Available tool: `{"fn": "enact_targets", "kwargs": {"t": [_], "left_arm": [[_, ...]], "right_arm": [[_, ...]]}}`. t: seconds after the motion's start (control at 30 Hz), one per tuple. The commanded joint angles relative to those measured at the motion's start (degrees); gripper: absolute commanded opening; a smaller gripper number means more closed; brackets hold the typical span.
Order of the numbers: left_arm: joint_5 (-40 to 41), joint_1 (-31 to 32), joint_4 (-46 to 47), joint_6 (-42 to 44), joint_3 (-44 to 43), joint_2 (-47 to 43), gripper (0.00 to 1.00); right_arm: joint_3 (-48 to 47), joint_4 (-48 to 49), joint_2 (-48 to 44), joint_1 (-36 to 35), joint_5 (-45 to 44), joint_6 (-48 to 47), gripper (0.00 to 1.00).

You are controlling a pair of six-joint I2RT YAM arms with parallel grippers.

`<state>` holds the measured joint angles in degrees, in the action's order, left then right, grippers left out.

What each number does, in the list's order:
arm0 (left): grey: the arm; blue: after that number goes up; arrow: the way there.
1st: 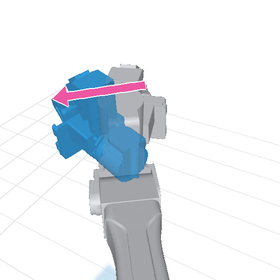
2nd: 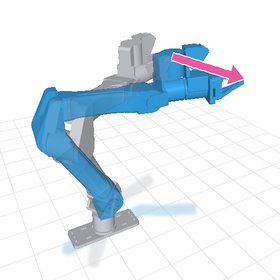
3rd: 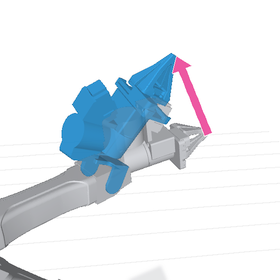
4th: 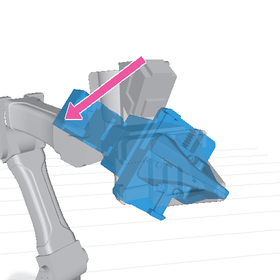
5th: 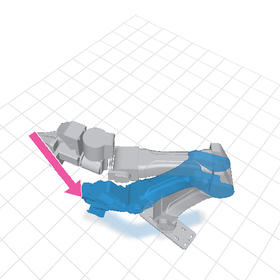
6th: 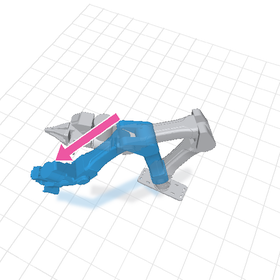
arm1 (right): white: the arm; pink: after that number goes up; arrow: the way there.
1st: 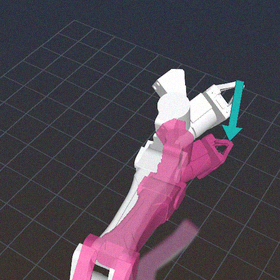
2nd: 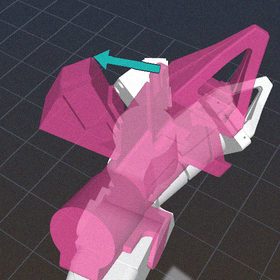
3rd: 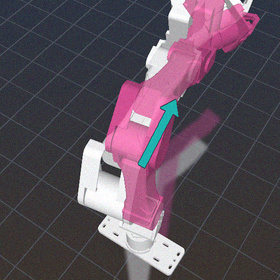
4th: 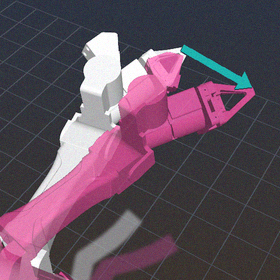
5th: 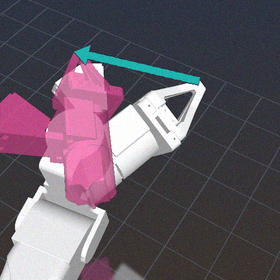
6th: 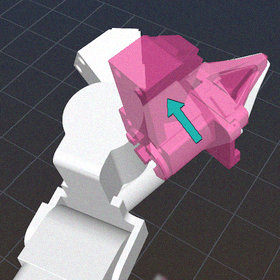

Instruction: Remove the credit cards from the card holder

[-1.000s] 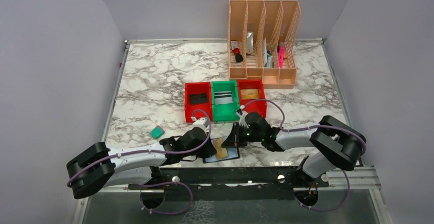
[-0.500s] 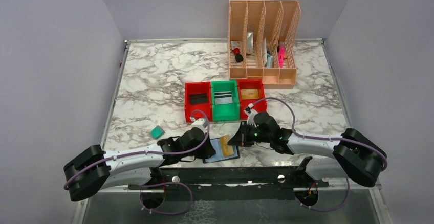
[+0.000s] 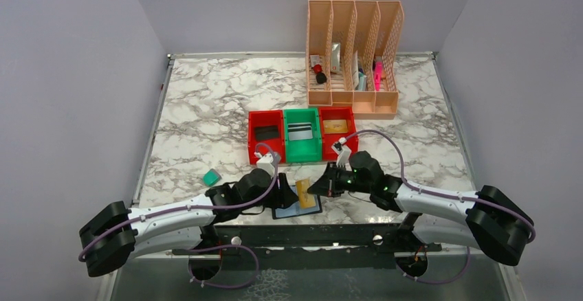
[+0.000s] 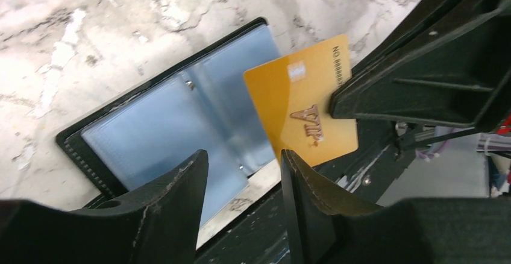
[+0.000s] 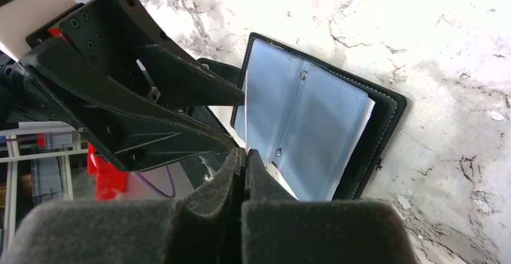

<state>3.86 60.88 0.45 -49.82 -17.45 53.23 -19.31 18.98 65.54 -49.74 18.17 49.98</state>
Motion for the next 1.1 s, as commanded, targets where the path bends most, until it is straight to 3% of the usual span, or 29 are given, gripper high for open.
{"fn": "enact_targets", "kwargs": {"t": [0.0, 0.3, 0.67, 0.93, 1.07], "left_arm": [[-3.46, 0.28, 7.88, 0.31, 0.27, 0.96, 0.50], [-7.50, 0.29, 16.68, -1.23, 1.54, 3.55, 0.47], [-9.73, 0.38, 19.01, -1.31, 0.14, 7.13, 0.40], [-9.40, 0.38, 19.24, -1.41, 0.53, 7.23, 0.37], [-9.23, 0.38, 19.24, -1.34, 0.40, 7.62, 0.37]], "right_arm": [[1.16, 2.04, -1.64, 0.39, 1.80, 0.47, 0.01], [1.43, 3.75, -0.66, 0.42, 2.81, 1.36, 0.01], [1.78, 6.59, 2.49, 0.38, 4.15, 2.42, 0.06], [0.00, 1.76, 3.67, 0.39, 2.19, 1.01, 0.12], [-0.44, 0.57, 3.86, 0.39, 1.68, 0.74, 0.01]]}}
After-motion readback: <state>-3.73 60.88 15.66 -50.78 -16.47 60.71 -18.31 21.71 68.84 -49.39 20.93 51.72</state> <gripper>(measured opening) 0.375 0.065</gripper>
